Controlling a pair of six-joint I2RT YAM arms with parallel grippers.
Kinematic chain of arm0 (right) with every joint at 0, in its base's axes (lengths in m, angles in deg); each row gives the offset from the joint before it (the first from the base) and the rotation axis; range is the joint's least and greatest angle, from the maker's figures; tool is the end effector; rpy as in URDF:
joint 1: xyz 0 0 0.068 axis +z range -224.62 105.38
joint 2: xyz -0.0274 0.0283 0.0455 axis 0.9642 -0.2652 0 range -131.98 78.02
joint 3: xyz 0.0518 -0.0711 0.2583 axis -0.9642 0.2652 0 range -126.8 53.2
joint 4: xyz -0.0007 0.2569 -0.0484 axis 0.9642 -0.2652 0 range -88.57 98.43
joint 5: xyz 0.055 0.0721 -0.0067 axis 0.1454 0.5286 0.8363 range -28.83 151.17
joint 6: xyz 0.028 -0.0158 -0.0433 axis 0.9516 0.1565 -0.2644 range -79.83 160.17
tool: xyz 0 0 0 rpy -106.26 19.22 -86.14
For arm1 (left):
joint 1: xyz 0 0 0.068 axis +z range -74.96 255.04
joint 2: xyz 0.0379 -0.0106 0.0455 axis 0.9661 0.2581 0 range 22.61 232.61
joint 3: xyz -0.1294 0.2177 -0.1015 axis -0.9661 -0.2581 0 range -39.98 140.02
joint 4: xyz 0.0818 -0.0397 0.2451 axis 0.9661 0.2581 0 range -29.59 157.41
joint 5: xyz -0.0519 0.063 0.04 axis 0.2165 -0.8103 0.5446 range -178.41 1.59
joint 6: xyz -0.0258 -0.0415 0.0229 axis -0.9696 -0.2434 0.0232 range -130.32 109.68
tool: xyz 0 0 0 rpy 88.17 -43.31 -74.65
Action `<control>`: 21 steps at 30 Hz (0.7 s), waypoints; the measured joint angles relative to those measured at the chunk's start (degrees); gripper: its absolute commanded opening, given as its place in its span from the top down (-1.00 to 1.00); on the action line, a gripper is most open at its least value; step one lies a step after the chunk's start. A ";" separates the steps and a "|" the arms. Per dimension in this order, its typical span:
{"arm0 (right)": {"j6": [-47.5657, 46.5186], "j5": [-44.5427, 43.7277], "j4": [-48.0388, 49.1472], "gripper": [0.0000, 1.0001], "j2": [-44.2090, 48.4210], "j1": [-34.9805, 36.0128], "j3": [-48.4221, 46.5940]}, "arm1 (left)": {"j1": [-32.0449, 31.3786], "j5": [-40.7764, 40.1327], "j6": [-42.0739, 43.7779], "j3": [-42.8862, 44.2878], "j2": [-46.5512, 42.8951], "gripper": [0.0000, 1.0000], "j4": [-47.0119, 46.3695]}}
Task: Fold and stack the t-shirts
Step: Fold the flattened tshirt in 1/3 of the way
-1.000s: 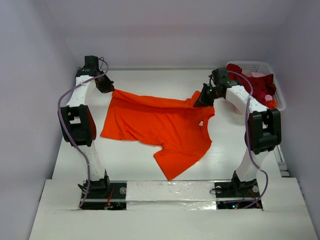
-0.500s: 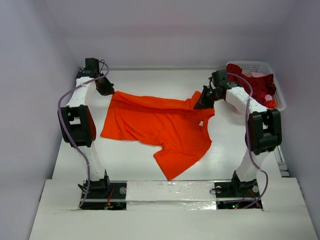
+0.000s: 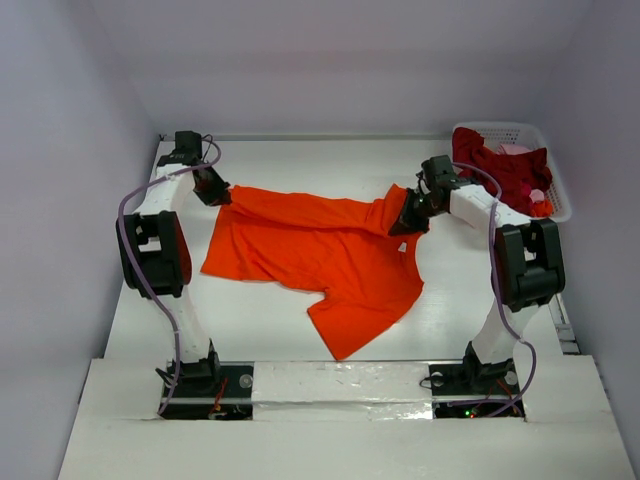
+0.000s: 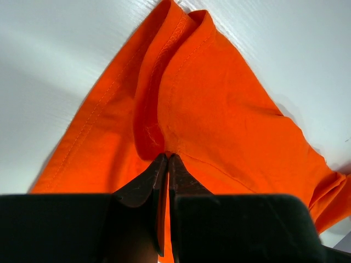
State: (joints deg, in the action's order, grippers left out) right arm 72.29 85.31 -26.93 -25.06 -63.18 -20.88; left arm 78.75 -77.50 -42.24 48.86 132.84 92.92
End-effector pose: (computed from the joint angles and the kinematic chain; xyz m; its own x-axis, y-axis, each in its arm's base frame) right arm 0.3590 0.0876 0.2084 -0.9368 0.3054 -0.1706 0.1695 0.8229 0.5424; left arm 0.4251 0.0207 0.2397 -0.7097 -0.5663 -0.4192 -0.3857 0.8102 -0.4414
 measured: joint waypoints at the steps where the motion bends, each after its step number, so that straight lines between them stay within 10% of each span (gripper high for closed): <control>1: 0.00 -0.09 0.04 1.00 0.00 0.09 0.15 | 0.00 -0.07 0.00 0.00 -0.20 1.00 -0.11; 21: -0.96 -0.81 0.98 1.00 0.00 2.51 0.74 | 1.46 -2.14 0.35 -3.39 -1.14 1.00 -0.07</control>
State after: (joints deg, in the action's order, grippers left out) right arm 71.33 84.50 -25.94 -25.06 -60.67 -20.14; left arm 80.21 -79.64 -41.89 45.47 131.71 92.85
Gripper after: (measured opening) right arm 0.010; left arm 0.006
